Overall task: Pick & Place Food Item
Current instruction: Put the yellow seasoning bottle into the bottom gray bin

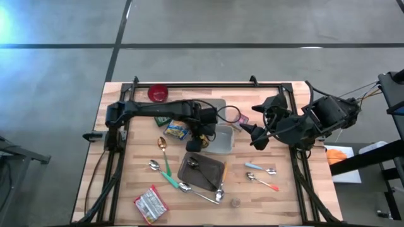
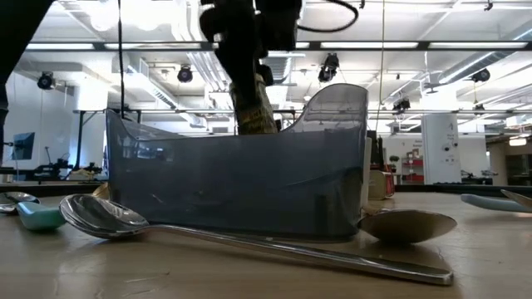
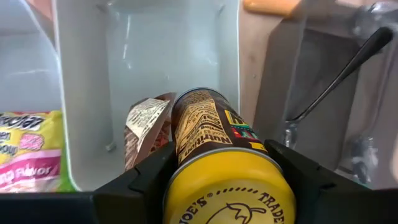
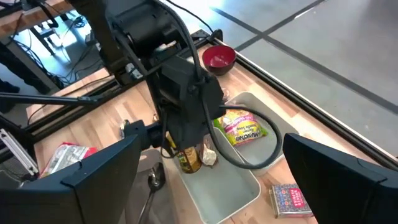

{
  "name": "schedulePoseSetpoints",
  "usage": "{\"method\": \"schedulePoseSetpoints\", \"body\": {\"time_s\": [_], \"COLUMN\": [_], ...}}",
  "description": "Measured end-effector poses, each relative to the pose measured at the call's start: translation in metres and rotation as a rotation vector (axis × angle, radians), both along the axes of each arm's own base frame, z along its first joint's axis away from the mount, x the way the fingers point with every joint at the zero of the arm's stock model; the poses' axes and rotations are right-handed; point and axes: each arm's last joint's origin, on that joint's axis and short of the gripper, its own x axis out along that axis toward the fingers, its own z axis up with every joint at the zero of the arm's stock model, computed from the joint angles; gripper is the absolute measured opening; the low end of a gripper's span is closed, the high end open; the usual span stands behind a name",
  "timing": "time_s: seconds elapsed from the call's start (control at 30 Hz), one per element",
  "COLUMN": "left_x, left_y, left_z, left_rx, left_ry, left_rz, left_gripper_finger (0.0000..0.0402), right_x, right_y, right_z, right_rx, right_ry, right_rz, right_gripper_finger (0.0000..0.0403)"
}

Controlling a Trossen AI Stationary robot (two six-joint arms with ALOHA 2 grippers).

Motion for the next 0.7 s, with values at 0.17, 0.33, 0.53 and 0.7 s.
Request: {"method": "schedulePoseSetpoints", "body": {"time_s": [0.17, 0.33, 0.53, 0.7], "left_x": [0.006, 0.008, 0.011, 0.013], "left_y": [0.0, 0.001, 0.002, 0.006], "left_z": [-0.015, -0.022, -0.031, -0.039], "left_rx": [0.005, 0.008, 0.032, 0.062], "left_ry": [0.033, 0.048, 0.069, 0.095], "left_rz": [-0.026, -0.047, -0.075, -0.06], "left_gripper_finger": [0.0209, 0.0209, 0.0209, 0.0209], "right_x": [0.0, 0.0, 0.0, 0.0], "right_y": [0.001, 0.001, 0.001, 0.001], "right_z": [0.0, 0.0, 0.0, 0.0], "right_rx": [0.016, 0.02, 0.035, 0.039], "right_ry": [0.005, 0.004, -0.004, -0.006], "right_rz": [0.011, 0.013, 0.002, -0.001], "right_gripper_finger": [0.0389, 0.0389, 0.0389, 0.0389]}}
